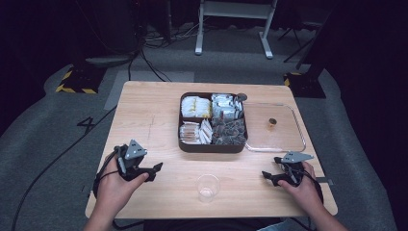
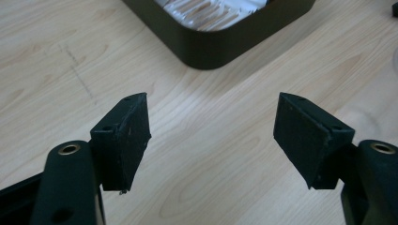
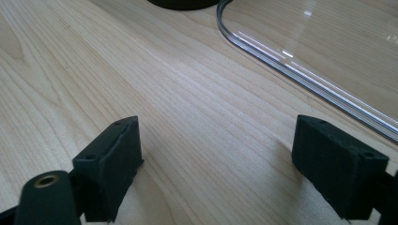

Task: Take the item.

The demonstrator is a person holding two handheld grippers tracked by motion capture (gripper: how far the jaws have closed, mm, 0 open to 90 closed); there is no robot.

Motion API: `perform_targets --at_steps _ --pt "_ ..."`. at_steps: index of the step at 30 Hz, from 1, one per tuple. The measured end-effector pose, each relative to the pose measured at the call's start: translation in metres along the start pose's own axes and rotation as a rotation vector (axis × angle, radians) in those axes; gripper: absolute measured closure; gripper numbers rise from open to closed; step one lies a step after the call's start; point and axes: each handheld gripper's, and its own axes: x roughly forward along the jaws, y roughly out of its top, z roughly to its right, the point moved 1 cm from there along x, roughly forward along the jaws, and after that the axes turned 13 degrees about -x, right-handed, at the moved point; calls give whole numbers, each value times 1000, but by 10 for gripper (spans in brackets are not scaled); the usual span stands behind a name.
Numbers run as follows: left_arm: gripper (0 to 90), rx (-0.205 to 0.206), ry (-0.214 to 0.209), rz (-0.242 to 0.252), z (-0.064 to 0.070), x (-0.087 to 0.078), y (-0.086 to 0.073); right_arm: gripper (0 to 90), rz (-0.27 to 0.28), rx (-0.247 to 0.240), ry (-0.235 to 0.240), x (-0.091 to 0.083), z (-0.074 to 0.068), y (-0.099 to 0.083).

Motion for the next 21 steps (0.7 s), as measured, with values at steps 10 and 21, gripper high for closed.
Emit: perform_targets --at_steps 10,21 --pt "297 26 -41 7 10 27 43 165 0 -2 3 0 0 0" --pt "307 -12 -16 84 -5 64 80 165 3 -10 15 1 2 0"
